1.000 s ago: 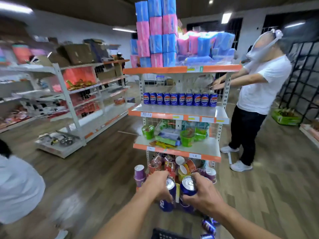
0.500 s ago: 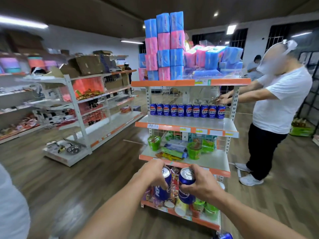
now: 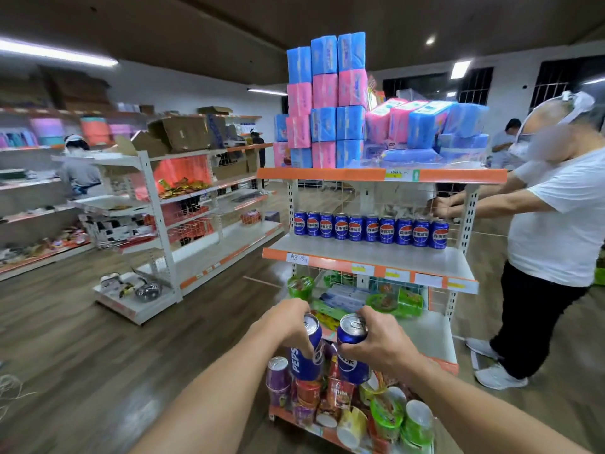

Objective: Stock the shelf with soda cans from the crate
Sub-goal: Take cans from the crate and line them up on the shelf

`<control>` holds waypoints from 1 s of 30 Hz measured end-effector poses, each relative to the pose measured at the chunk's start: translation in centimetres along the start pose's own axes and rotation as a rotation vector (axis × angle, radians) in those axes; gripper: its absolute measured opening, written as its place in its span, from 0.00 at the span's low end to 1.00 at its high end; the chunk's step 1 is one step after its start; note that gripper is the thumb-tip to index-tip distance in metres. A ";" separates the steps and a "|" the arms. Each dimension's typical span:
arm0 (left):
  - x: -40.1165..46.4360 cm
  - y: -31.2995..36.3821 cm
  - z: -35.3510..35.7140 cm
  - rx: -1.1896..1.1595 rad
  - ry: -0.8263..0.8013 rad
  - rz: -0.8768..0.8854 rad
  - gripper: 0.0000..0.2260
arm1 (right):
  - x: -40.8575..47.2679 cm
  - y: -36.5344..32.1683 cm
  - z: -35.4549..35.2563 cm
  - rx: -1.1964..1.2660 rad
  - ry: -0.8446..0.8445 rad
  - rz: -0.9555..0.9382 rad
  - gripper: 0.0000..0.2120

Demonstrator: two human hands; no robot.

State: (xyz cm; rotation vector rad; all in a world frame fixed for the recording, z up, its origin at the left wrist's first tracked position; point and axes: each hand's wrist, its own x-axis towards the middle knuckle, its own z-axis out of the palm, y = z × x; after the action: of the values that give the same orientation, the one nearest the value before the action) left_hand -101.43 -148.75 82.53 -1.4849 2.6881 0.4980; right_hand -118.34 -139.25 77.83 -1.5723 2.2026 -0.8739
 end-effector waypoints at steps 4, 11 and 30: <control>2.2 -0.6 -0.6 0.005 -0.008 -0.001 0.34 | 2.6 -0.5 0.1 -0.009 -0.006 0.014 0.25; 6.5 -3.2 -0.3 0.024 -0.054 0.032 0.33 | 6.6 -1.1 3.1 -0.047 -0.043 0.072 0.27; 23.1 -10.3 -4.1 0.172 -0.152 0.407 0.29 | 17.4 -5.9 9.2 -0.130 0.089 0.373 0.29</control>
State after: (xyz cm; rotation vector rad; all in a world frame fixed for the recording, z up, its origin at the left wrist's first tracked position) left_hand -104.98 -173.99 79.61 -0.8236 2.8246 0.3604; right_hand -115.05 -159.47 76.24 -1.1316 2.5461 -0.7108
